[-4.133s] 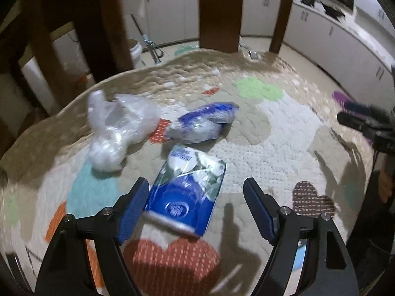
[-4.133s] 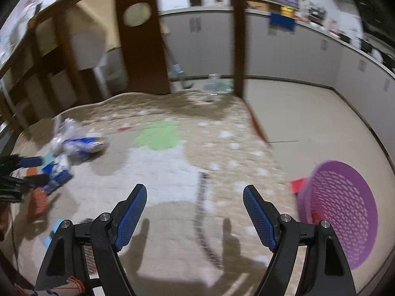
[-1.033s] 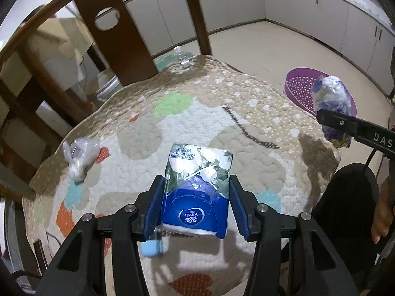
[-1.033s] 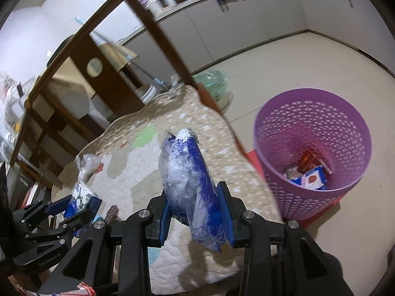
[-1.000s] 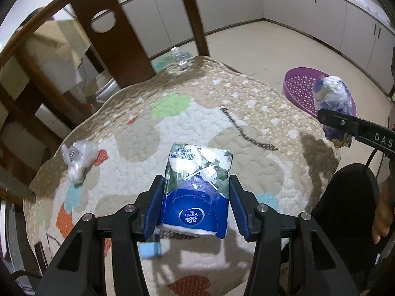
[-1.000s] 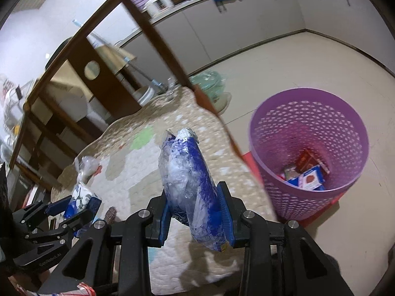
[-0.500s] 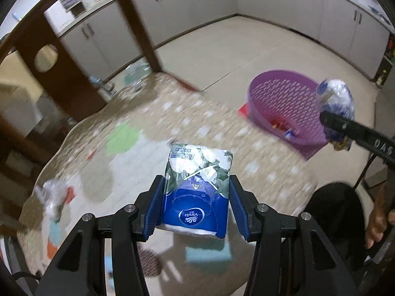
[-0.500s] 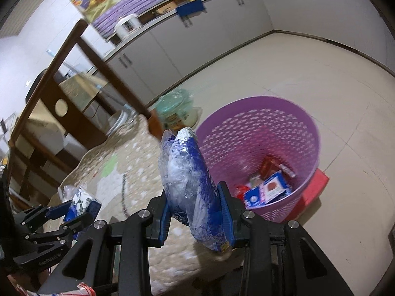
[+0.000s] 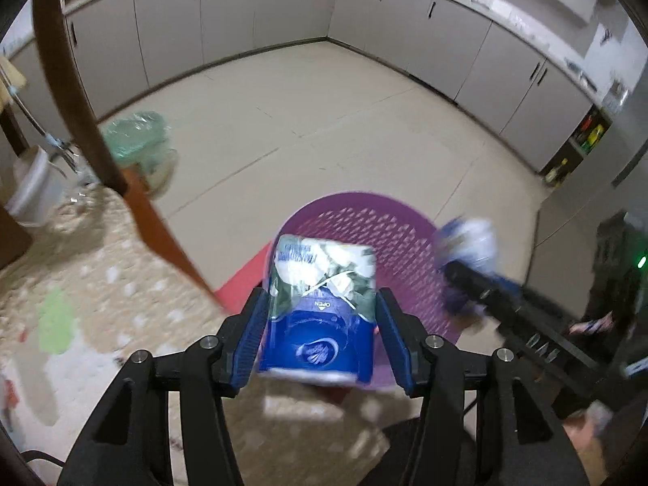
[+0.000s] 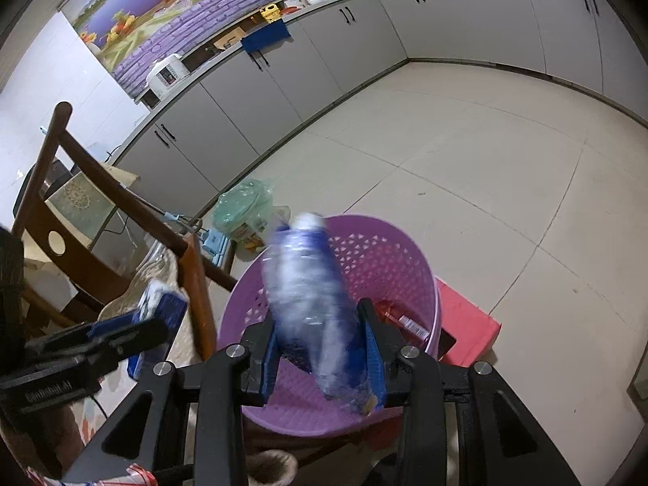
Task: Collect trash
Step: 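Carry both items over the purple basket and open both tools to drop them, then move both open tools back to the quilt on the chair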
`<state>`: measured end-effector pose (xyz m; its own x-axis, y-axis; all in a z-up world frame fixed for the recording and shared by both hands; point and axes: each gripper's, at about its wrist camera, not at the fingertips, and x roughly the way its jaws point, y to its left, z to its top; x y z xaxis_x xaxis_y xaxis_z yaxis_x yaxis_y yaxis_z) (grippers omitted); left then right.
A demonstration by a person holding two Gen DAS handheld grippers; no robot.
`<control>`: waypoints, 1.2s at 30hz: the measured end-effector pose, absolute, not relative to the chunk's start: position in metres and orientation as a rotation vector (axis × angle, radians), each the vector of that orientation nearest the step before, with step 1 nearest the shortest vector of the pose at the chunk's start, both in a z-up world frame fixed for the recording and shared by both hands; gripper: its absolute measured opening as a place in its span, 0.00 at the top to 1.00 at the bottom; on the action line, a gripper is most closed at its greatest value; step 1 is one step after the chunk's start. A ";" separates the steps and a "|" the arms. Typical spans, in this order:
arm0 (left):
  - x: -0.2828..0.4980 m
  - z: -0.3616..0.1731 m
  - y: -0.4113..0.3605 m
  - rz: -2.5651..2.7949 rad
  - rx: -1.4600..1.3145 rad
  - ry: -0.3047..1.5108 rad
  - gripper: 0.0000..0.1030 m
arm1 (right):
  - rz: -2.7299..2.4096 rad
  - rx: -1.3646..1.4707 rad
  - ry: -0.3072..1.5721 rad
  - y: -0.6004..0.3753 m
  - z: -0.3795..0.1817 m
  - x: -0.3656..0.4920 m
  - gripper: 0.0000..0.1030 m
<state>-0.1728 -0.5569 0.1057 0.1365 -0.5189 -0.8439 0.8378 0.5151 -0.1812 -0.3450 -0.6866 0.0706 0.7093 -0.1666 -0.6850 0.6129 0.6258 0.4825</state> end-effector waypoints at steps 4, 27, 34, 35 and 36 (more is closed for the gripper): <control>-0.170 0.107 -0.556 -1.028 0.321 1.039 0.31 | -0.494 0.791 0.645 -0.698 0.063 -0.341 0.43; -0.151 0.107 -0.325 -0.732 0.212 1.035 0.31 | -0.400 0.675 0.700 -0.597 0.097 -0.319 0.29; -0.092 0.099 -0.201 -0.471 0.176 0.990 0.30 | -0.266 0.599 0.784 -0.528 0.096 -0.278 0.28; -0.081 0.098 -0.190 -0.448 0.190 0.972 0.29 | -0.245 0.589 0.797 -0.518 0.095 -0.272 0.28; -0.073 0.098 -0.181 -0.426 0.208 0.953 0.27 | -0.226 0.581 0.809 -0.509 0.094 -0.266 0.27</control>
